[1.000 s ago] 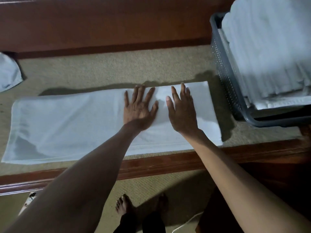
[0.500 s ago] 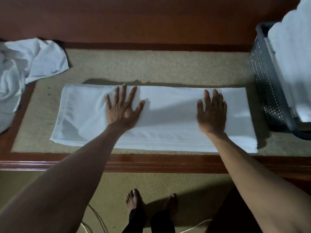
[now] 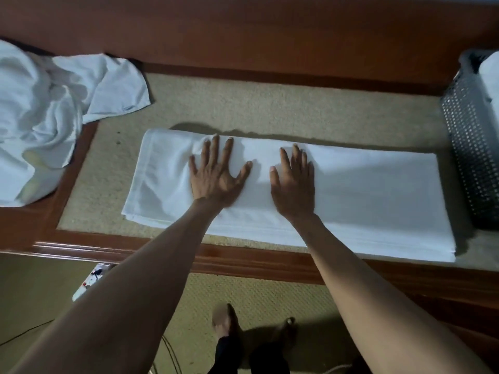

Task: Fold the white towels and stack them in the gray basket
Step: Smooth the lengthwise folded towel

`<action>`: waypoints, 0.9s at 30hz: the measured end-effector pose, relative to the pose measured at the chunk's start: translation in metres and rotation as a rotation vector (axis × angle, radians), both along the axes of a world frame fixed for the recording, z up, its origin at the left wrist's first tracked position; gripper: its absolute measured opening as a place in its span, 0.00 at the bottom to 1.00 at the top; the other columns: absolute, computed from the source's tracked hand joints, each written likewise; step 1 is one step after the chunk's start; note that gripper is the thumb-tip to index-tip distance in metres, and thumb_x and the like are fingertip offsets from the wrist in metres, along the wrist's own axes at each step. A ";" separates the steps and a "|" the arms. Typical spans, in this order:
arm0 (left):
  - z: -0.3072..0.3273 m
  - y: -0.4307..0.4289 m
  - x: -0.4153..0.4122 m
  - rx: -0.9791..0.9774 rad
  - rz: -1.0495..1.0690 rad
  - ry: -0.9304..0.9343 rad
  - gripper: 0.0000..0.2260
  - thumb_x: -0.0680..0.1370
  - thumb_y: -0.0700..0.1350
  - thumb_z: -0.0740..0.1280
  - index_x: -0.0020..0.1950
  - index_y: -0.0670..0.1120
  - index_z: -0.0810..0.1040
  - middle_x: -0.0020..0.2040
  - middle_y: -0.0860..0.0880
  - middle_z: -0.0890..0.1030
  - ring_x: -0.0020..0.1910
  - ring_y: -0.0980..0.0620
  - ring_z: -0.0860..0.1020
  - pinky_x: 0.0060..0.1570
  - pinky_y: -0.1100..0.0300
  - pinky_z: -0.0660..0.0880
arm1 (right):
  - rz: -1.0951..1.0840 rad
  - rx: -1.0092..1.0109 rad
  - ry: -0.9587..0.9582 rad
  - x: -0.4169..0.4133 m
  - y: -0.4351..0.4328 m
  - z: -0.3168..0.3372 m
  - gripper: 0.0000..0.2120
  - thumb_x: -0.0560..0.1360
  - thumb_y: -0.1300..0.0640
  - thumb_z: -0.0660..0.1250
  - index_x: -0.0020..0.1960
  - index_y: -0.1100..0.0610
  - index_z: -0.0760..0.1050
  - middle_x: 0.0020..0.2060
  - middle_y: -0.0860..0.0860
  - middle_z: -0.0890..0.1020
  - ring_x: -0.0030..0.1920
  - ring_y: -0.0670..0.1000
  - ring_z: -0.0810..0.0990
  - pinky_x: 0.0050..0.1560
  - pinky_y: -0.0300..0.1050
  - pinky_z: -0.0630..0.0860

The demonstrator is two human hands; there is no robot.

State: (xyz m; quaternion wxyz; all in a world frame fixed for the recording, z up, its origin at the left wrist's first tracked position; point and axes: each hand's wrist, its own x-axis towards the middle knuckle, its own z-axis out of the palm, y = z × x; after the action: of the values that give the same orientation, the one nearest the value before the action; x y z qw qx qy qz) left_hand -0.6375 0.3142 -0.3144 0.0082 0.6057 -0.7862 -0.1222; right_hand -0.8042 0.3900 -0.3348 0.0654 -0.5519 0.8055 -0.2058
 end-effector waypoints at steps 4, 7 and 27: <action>0.002 -0.034 0.059 -0.004 0.090 -0.007 0.37 0.79 0.73 0.40 0.84 0.57 0.48 0.85 0.53 0.47 0.83 0.52 0.44 0.80 0.40 0.42 | 0.056 0.039 0.089 -0.010 0.009 -0.004 0.28 0.85 0.42 0.48 0.81 0.52 0.58 0.82 0.55 0.56 0.82 0.56 0.51 0.80 0.60 0.49; -0.001 -0.049 0.109 0.027 0.112 -0.048 0.36 0.78 0.75 0.40 0.84 0.61 0.44 0.85 0.55 0.44 0.83 0.51 0.43 0.79 0.38 0.41 | 0.038 0.038 0.116 -0.005 0.008 -0.003 0.27 0.85 0.42 0.48 0.81 0.52 0.58 0.82 0.54 0.56 0.82 0.54 0.50 0.80 0.59 0.49; 0.027 -0.051 0.149 0.189 0.413 0.430 0.27 0.77 0.57 0.72 0.66 0.42 0.69 0.60 0.40 0.77 0.57 0.39 0.76 0.54 0.43 0.77 | 0.003 0.080 0.179 0.002 0.006 0.003 0.26 0.85 0.46 0.50 0.80 0.53 0.59 0.80 0.56 0.59 0.81 0.57 0.54 0.79 0.61 0.54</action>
State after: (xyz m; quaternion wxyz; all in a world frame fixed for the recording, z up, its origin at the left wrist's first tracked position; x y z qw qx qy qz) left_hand -0.4882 0.2633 -0.2879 0.1426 0.7109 -0.6119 -0.3160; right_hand -0.8023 0.3959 -0.3313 0.0153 -0.5662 0.8149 -0.1231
